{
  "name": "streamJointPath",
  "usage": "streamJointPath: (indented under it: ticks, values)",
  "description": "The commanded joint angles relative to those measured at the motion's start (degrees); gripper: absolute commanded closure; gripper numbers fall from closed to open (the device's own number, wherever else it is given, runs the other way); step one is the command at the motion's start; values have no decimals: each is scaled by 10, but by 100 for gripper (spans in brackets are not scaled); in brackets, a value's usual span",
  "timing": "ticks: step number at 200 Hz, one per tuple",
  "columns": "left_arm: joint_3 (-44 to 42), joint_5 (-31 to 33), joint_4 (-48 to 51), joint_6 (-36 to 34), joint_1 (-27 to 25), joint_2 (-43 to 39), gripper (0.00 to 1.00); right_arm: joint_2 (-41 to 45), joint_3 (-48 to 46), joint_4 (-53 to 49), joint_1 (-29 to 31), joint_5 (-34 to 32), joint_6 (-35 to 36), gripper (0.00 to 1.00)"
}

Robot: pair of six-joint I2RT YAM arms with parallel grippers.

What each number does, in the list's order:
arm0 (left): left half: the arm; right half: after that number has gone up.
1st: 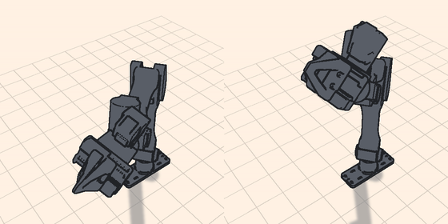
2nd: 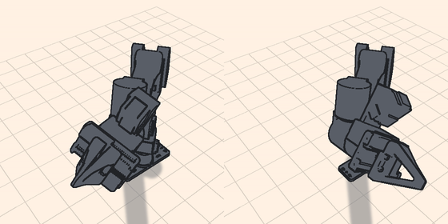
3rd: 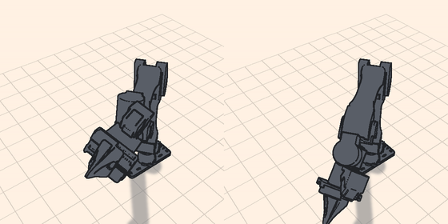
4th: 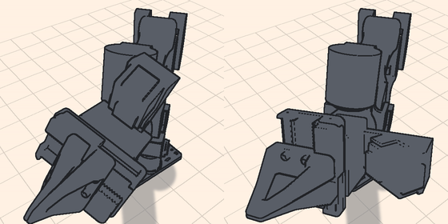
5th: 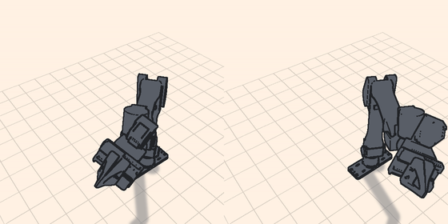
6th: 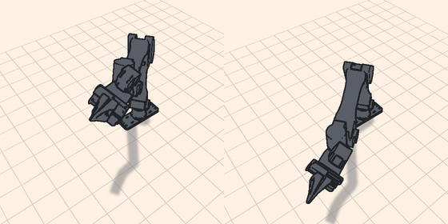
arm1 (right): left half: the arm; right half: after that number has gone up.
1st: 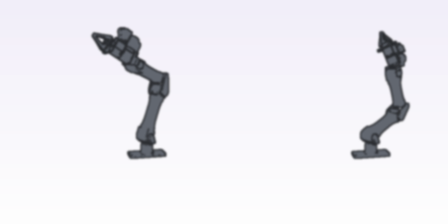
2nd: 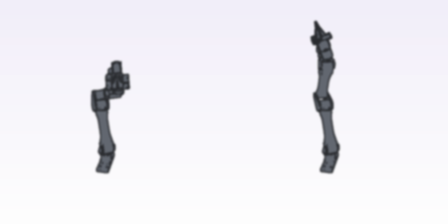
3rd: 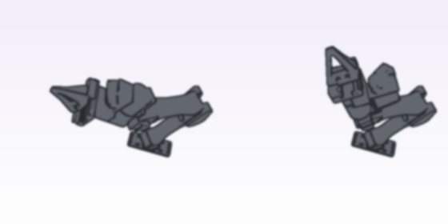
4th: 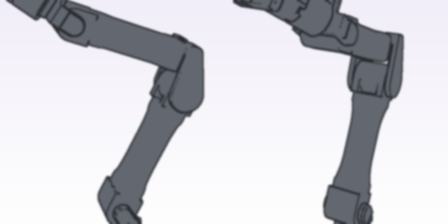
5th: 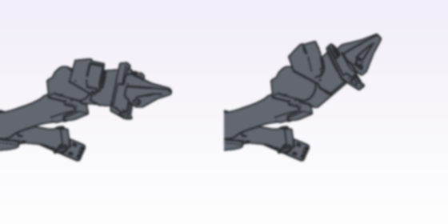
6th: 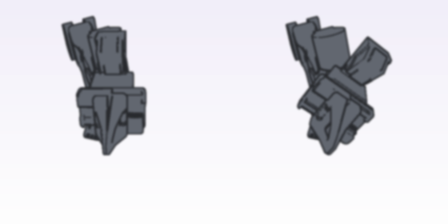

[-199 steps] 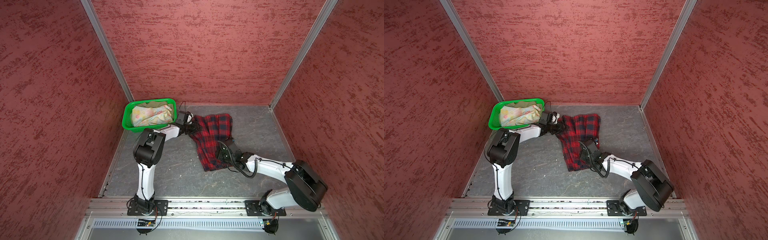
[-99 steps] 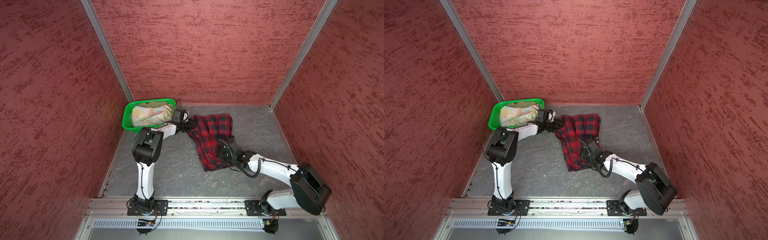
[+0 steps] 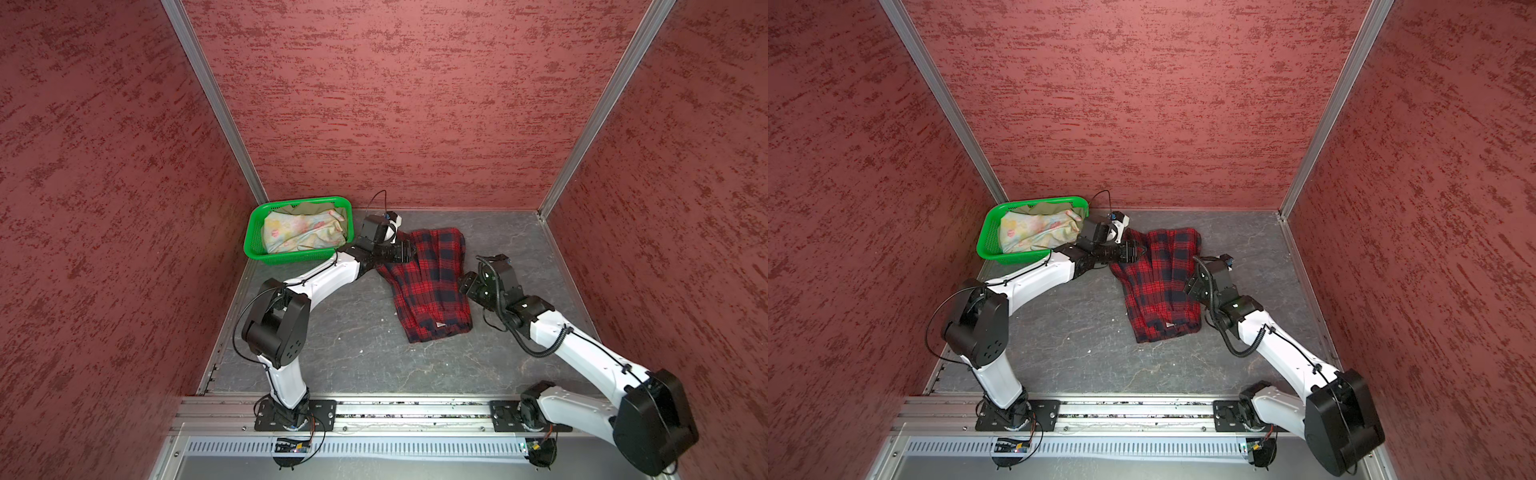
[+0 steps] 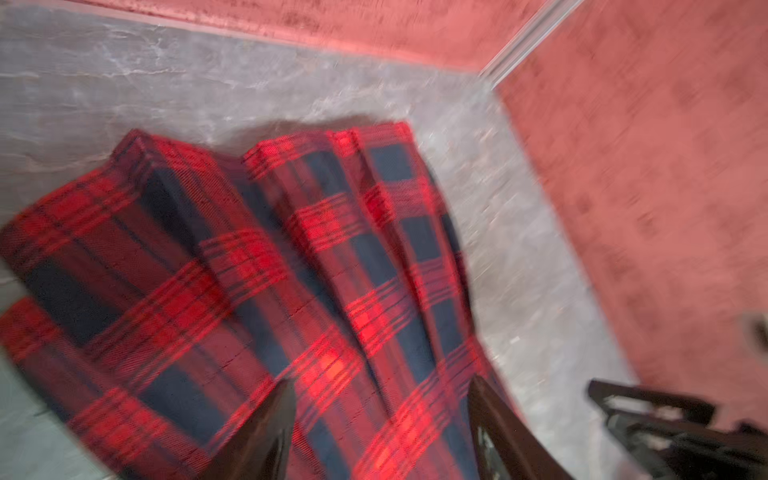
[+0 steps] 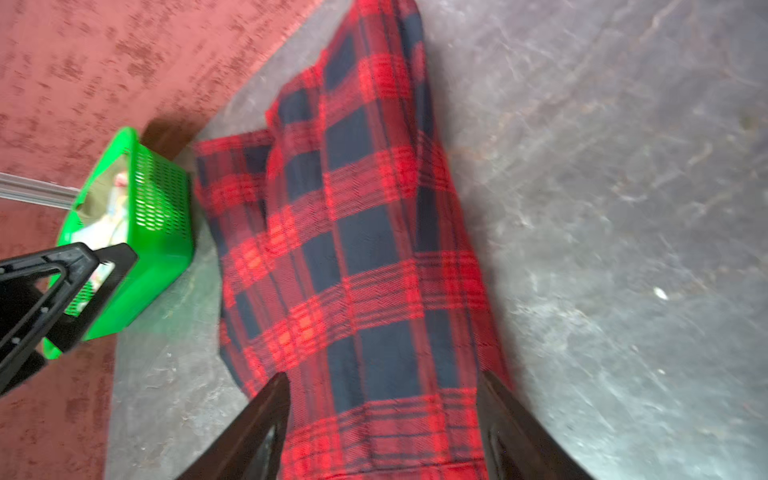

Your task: Fold and stack the skirts

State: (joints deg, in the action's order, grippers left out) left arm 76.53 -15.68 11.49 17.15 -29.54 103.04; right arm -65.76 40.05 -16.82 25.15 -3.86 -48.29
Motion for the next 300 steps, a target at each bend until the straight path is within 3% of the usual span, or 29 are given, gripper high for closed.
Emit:
streamJointPath:
  ticks: [1, 74, 110, 149, 192, 212, 285, 300]
  values:
    - [49, 47, 79, -101, -22, 43, 30, 0, -22, -10, -12, 33, -13, 25]
    - [180, 96, 182, -143, -21, 202, 33, -51, -37, -10, -22, 72, 2, 23]
    - [174, 112, 219, -117, -19, 227, 56, -86, -18, -14, -23, 72, 28, 23]
    - [115, 98, 224, -69, -19, 205, 73, -162, 5, 24, -25, 103, 44, 30]
    - [48, 70, 219, -34, -32, 178, 76, -230, 52, 38, -39, 85, 92, 45]
    - [13, 58, 212, -10, -46, 159, 77, -272, 86, 47, -57, 98, 119, 48]
    - [-95, 4, 170, 109, -134, 69, 77, -404, 309, 59, -122, 120, 230, 30]
    - [-105, -22, 149, 132, -150, 47, 70, -400, 363, 35, -137, 116, 242, 27]
